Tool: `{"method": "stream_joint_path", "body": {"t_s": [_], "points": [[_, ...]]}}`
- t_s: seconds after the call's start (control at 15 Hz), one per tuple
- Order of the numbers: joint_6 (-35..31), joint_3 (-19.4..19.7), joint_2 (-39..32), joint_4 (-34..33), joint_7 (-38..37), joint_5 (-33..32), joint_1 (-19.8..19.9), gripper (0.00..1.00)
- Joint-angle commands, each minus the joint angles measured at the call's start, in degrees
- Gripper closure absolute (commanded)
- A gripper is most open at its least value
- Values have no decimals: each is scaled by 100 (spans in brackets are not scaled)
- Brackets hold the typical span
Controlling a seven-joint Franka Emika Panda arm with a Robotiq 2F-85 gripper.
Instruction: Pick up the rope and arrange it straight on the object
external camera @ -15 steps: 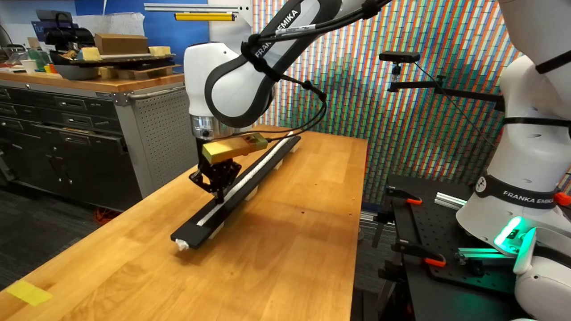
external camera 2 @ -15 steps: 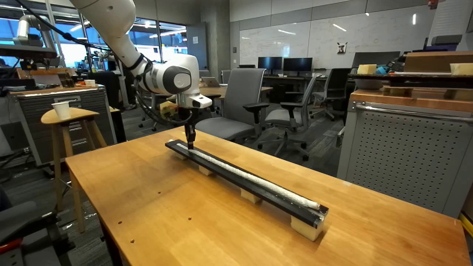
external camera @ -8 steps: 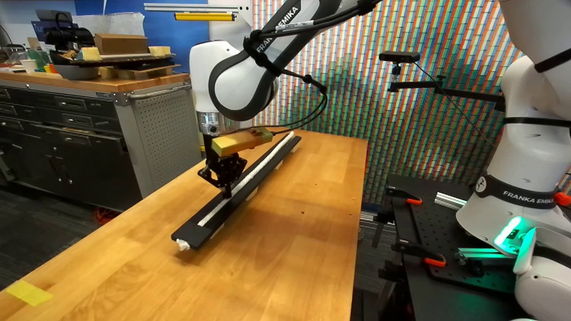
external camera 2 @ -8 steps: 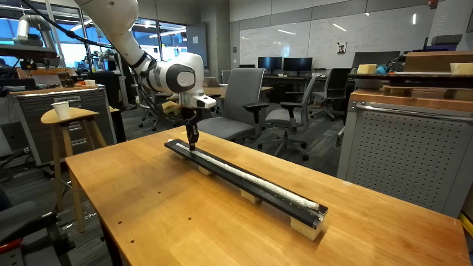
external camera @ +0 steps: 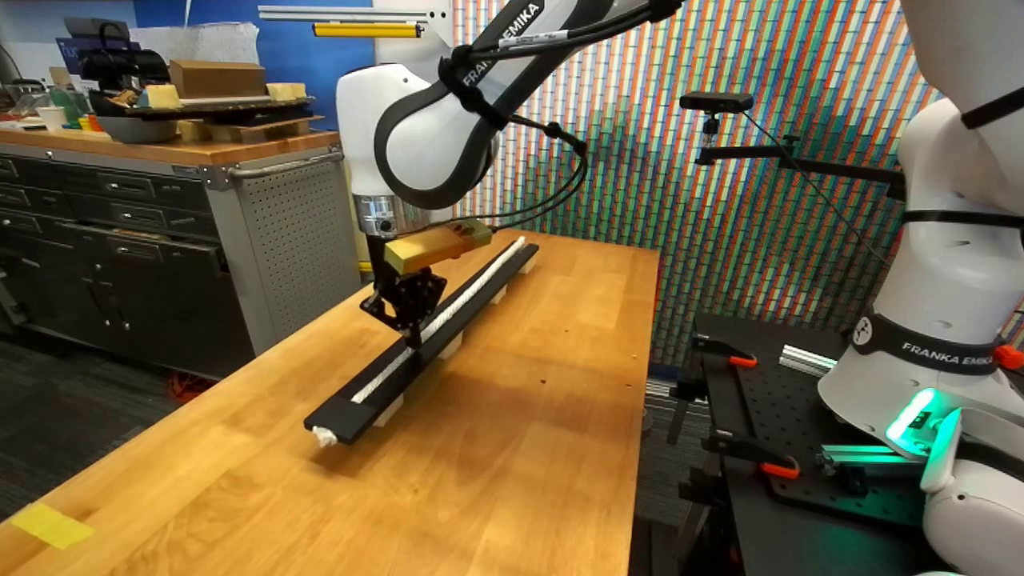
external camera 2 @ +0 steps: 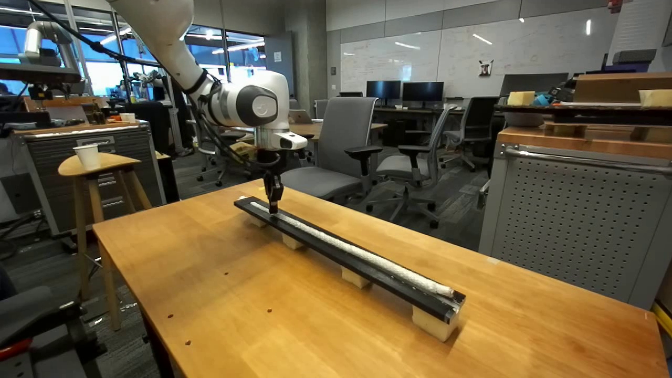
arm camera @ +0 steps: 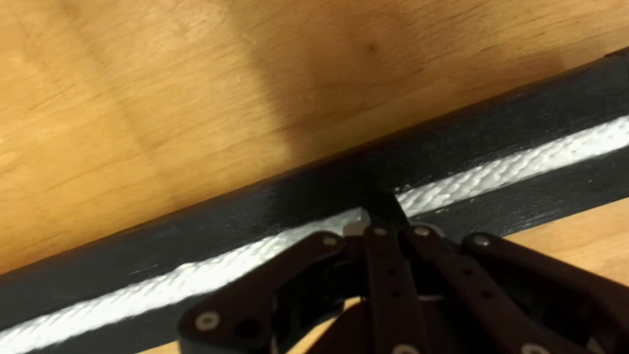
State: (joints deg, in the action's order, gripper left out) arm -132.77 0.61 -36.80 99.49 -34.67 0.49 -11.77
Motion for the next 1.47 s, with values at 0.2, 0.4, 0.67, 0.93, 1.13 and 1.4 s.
{"method": "stream_joint_path", "body": {"t_s": [0.2, 0.4, 0.67, 0.93, 1.13, 1.4], "points": [[39, 177, 291, 177, 12, -211, -118, 100], [-89, 155, 278, 229, 70, -226, -91, 100], [-319, 101, 222, 389, 130, -146, -51, 100], [-907, 127, 210, 649, 118, -139, -57, 100], [-1147, 154, 290, 807, 121, -146, -67, 100], [-1293, 205, 415, 1111, 97, -159, -61, 100]]}}
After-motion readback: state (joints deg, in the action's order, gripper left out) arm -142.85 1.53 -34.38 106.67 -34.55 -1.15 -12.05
